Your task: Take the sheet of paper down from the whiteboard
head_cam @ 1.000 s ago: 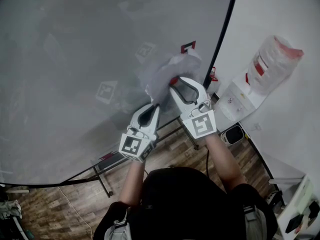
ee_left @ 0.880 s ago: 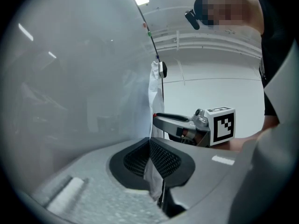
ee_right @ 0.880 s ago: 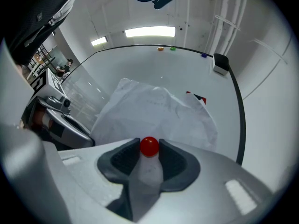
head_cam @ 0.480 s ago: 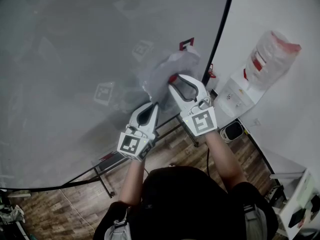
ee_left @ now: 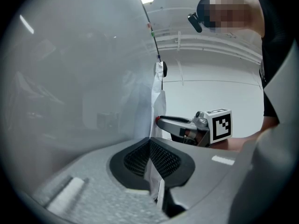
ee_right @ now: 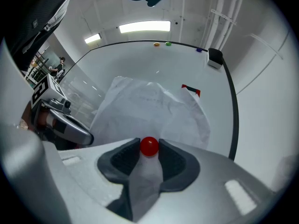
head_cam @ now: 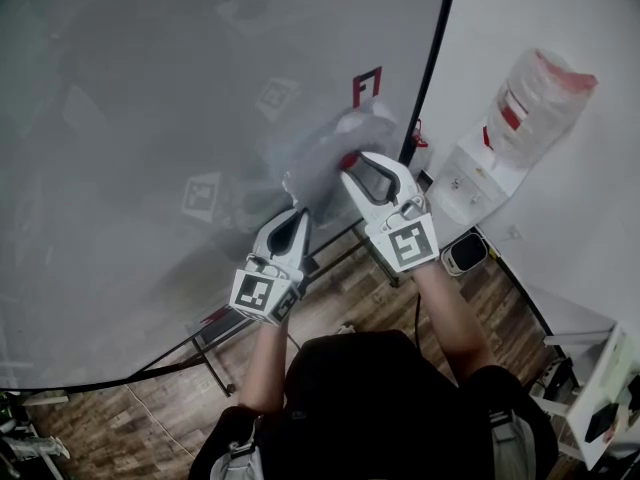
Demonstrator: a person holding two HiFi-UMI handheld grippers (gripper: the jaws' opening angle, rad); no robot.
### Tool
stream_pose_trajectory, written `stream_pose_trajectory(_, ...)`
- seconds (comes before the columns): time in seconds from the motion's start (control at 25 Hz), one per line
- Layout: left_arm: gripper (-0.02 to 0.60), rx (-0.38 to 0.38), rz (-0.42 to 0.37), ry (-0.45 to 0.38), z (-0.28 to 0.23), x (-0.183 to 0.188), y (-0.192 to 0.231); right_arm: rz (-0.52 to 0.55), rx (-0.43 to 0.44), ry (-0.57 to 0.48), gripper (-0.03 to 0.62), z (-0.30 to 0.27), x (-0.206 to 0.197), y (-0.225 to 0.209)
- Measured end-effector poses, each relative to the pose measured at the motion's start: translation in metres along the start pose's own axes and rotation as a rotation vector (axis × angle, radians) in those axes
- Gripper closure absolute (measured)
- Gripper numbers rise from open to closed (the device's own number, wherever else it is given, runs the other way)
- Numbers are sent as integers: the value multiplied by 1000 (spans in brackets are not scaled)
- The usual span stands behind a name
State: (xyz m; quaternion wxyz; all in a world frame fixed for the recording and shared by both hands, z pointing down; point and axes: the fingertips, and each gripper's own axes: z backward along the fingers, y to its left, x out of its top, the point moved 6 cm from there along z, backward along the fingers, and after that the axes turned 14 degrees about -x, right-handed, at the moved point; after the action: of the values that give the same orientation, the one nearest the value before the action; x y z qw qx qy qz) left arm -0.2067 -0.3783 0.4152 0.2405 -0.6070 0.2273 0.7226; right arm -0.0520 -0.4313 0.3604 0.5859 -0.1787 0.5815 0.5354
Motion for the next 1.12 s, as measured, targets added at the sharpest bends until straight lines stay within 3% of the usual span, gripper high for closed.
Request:
stream_pose_trajectory(0.64,572,43,51,0,44,-5,-54,-35,39,88,464,71,-5,19)
stream_pose_trajectory(1.12,572,108,206,9,87,-32,-159,-160,44,205,464,219,-23,14)
